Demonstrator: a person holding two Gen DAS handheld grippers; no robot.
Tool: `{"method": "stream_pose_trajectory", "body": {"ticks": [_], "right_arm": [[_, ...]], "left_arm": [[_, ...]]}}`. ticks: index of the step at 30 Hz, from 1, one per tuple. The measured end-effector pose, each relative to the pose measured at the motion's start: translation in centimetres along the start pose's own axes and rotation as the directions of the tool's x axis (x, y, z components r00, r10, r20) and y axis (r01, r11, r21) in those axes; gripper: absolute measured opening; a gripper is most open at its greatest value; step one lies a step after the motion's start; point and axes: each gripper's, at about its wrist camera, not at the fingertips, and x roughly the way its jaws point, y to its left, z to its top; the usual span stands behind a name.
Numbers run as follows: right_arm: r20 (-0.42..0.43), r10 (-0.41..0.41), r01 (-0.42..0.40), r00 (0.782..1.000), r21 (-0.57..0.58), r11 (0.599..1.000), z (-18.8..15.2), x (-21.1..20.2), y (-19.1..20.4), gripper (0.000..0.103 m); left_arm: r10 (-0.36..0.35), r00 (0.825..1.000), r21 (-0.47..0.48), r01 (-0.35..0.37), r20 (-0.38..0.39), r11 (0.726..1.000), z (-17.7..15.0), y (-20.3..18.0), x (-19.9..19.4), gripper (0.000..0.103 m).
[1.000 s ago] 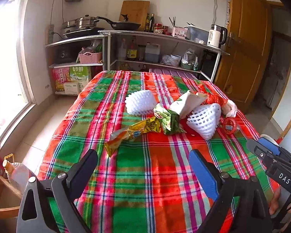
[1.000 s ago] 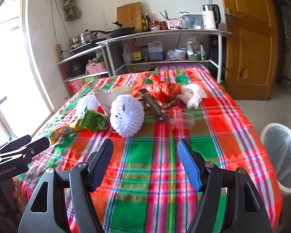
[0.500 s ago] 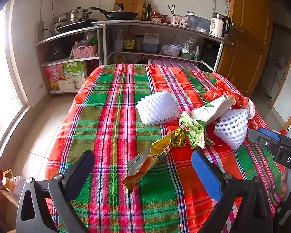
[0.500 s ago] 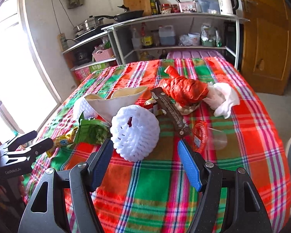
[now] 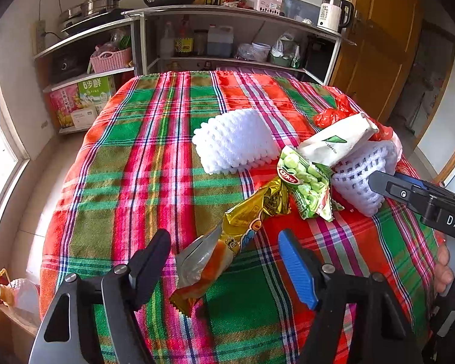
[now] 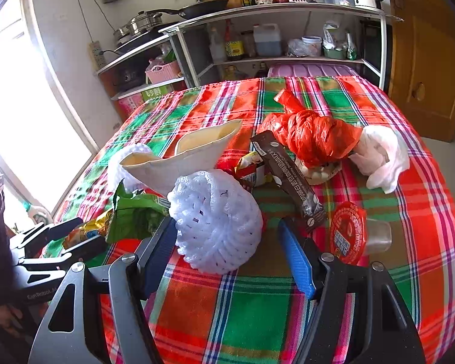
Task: Collect trash
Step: 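Grasp the gold snack wrapper with the left tool while the right tool grasps the white foam net, then carry the gold wrapper and white foam net over the white trash bin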
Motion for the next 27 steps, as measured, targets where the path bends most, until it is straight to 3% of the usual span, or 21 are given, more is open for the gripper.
{"method": "stream_pose_trajectory", "body": {"ticks": [2, 4, 8, 12, 17, 27], "right_arm": [[-0.001, 0.011, -0.011, 1.000, -0.003, 1.000, 0.1, 0.1, -0.1, 0.065], [0.003, 0.023, -0.023, 1.000, 0.003, 1.000, 0.1, 0.0, -0.2, 0.051], [0.010, 0.033, -0.033, 0.999, 0.022, 0.999, 0.0, -0.2, -0.4, 0.038], [0.025, 0.038, -0.039, 0.999, 0.033, 0.999, -0.1, -0.7, -0.7, 0.027], [0.042, 0.040, -0.041, 0.998, 0.030, 0.999, -0.3, -1.3, -0.8, 0.023], [0.094, 0.046, -0.049, 0.994, 0.033, 0.998, -1.2, -3.8, -1.1, 0.021]], "left_arm": [[-0.022, 1.000, 0.000, 0.022, -0.007, 1.000, 0.1, -0.1, 0.3, 0.063], [-0.022, 1.000, -0.004, 0.022, -0.011, 1.000, 0.2, -0.2, 0.5, 0.053], [-0.013, 1.000, 0.004, 0.013, -0.009, 1.000, 0.2, -0.4, 0.5, 0.041], [-0.018, 1.000, 0.013, 0.018, 0.006, 1.000, 0.1, -0.7, 0.0, 0.022], [-0.027, 0.999, -0.011, 0.027, 0.021, 1.000, 0.0, -0.7, -0.6, 0.015], [-0.062, 0.995, -0.001, 0.062, 0.078, 0.998, -0.6, -2.4, -3.6, 0.015]]}}
